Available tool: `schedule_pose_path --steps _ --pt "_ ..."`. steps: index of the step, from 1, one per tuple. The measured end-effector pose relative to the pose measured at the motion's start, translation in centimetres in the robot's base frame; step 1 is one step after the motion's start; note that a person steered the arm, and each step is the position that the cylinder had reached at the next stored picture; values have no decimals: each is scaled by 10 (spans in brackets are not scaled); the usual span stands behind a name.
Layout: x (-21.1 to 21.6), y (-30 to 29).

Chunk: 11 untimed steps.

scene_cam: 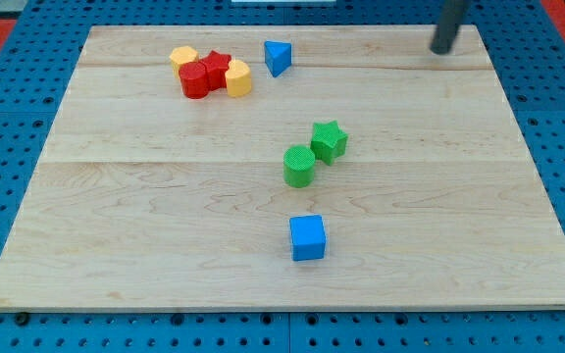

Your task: Push the blue triangle closer to the green circle

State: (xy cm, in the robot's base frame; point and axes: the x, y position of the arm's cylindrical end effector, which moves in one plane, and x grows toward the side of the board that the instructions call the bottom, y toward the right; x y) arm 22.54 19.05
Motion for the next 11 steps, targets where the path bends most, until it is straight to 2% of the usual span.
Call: schedule_pose_path --steps 2,3,5,6,9,11 --pt "-7 -193" --pt "-7 -224" --pt "44 -190" --pt "50 -174" --pt "98 -208" --pt "154 -184"
